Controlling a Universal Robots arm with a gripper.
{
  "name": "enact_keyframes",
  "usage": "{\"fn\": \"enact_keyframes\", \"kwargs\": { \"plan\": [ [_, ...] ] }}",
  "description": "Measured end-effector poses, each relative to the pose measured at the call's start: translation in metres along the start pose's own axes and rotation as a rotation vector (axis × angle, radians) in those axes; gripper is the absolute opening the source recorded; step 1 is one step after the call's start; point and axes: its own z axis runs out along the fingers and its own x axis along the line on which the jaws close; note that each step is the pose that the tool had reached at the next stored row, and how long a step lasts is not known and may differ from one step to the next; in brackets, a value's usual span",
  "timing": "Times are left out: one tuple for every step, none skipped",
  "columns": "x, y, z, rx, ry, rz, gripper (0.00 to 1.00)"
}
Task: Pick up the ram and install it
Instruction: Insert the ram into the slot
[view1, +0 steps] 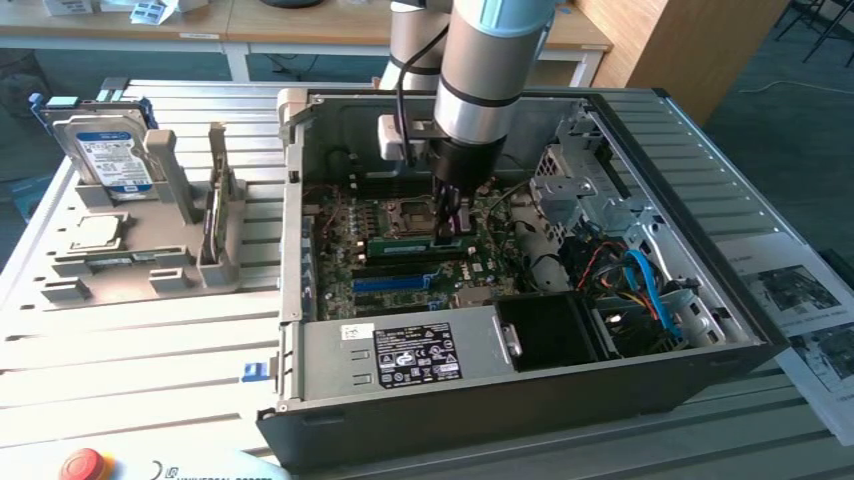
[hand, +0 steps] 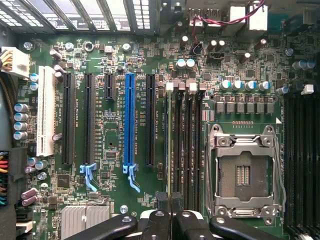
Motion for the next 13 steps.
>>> {"fn": "enact_keyframes", "kwargs": {
  "plan": [
    [0.0,0.0,0.0,0.0,0.0,0.0,0.12],
    [0.0,0.0,0.0,0.0,0.0,0.0,0.12],
    [0.0,0.0,0.0001,0.0,-0.0001,0.0,0.12],
    [0.0,0.0,0.0001,0.0001,-0.0002,0.0,0.12],
    [0.0,0.0,0.0001,0.0001,-0.0001,0.001,0.12],
    [0.0,0.0,0.0001,0.0,-0.0001,0.002,0.12],
    [0.0,0.0,0.0001,0.0001,-0.0002,0.003,0.12],
    [0.0,0.0,0.0001,0.0001,-0.0002,0.003,0.12],
    [0.0,0.0,0.0002,0.0001,-0.0003,0.003,0.12],
    [0.0,0.0,0.0002,0.0001,-0.0002,0.003,0.12],
    [0.0,0.0,0.0002,0.0001,-0.0003,0.003,0.12],
    [-0.0001,0.0,0.0003,0.0001,-0.0004,0.003,0.12],
    [-0.0002,0.0,0.0005,0.0002,-0.0004,0.003,0.12]
  ]
}}
